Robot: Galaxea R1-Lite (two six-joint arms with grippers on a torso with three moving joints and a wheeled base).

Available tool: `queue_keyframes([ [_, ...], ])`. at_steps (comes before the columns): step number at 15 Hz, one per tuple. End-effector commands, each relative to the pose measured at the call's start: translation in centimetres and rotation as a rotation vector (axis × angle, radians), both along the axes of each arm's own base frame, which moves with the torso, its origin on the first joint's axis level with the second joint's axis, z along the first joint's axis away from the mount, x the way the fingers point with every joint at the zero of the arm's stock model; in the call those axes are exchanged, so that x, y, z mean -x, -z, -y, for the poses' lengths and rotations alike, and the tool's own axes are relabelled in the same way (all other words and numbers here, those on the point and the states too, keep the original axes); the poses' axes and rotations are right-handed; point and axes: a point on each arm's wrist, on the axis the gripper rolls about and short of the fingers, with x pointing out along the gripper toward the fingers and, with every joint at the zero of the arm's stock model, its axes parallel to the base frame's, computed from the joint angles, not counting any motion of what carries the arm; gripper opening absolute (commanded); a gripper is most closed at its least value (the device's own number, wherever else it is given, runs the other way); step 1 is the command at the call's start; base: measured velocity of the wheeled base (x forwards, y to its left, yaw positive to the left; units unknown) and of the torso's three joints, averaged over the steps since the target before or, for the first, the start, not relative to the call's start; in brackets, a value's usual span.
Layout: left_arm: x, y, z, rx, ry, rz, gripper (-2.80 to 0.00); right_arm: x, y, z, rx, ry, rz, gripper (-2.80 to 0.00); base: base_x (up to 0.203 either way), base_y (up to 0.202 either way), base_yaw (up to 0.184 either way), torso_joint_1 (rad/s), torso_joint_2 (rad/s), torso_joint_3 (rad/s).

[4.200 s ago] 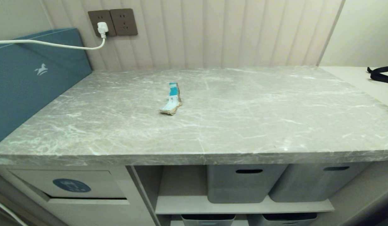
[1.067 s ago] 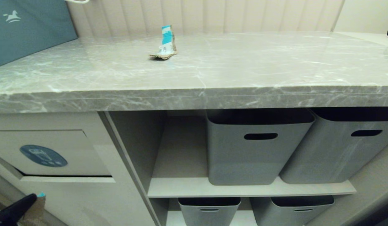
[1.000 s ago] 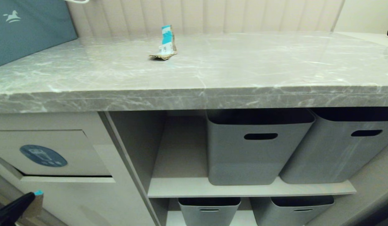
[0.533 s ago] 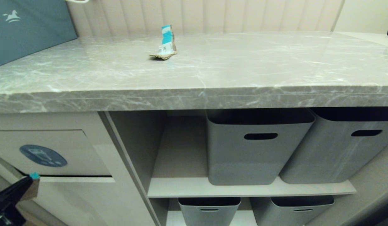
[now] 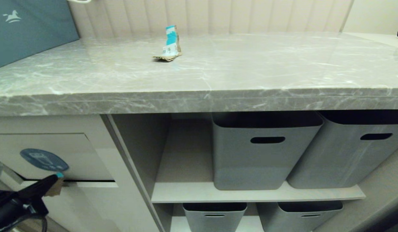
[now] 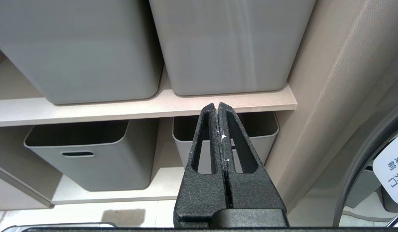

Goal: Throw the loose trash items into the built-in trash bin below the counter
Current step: Put the garbage in the trash can

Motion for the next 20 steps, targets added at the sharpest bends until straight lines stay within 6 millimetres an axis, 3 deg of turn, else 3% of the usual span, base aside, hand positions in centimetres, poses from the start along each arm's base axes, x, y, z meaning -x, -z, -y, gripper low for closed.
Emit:
queue_keyframes([
  [1,-0.8,0.9,-0.1,0.018,0.018,-0.043,-2.8,0.0,0.0,0.0,0.0,0.0,-0.001,-2.8,0.0,0.0,0.0,0.0,0.0,0.0],
  [5,-2.4,0.6,-0.6,0.018,0.054,-0.023,-2.8,0.0,0.0,0.0,0.0,0.0,-0.001,-2.8,0.0,0.0,0.0,0.0,0.0,0.0],
  [9,-5.4,0.1,-1.7,0.003,0.066,0.025,-2.8,0.0,0.0,0.0,0.0,0.0,-0.001,-2.8,0.0,0.0,0.0,0.0,0.0,0.0],
  [16,-5.0,0.7,-1.5,0.015,0.079,-0.002,-2.8,0.0,0.0,0.0,0.0,0.0,-0.001,-2.8,0.0,0.0,0.0,0.0,0.0,0.0],
  [20,-6.1,-0.1,-1.8,-0.003,0.083,0.041,-2.8,0.0,0.0,0.0,0.0,0.0,-0.001,-2.8,0.0,0.0,0.0,0.0,0.0,0.0],
])
